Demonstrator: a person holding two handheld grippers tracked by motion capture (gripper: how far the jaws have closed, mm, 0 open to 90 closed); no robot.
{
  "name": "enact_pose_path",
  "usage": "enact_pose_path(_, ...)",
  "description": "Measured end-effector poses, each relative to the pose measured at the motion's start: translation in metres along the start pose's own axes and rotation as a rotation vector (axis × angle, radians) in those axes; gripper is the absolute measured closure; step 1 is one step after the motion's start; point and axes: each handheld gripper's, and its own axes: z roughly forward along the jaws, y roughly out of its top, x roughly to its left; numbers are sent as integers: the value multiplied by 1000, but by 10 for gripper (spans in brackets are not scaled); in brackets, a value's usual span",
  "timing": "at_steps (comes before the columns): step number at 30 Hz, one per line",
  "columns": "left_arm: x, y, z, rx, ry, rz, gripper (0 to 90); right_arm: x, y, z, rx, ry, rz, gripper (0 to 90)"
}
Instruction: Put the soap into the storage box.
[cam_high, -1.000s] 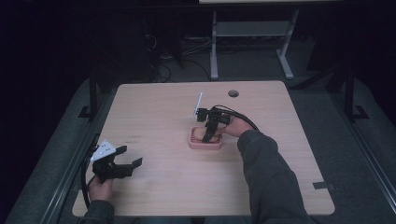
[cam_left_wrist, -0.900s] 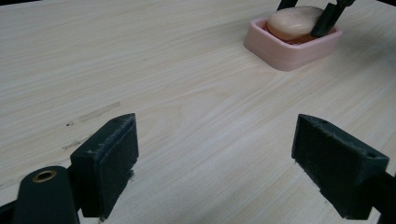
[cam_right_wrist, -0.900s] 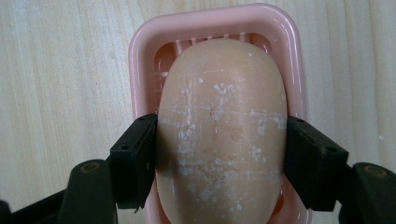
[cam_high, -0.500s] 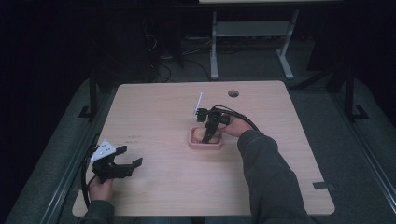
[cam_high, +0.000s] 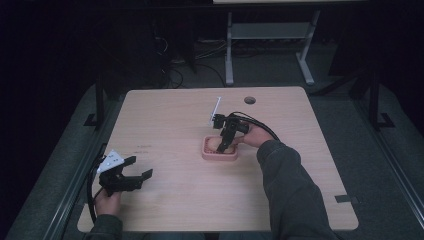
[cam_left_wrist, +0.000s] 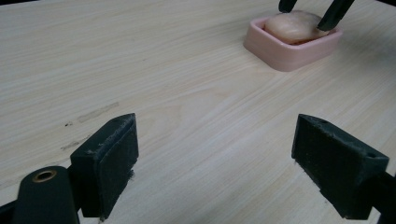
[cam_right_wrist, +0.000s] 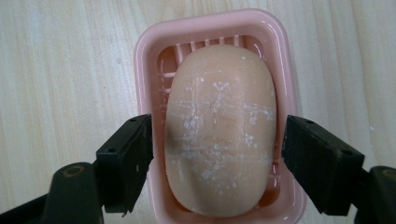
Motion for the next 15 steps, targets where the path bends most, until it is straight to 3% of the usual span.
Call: enact_pose_path(15,0,0,0,6,4,6,142,2,-18,-16,-51,-11,28,235)
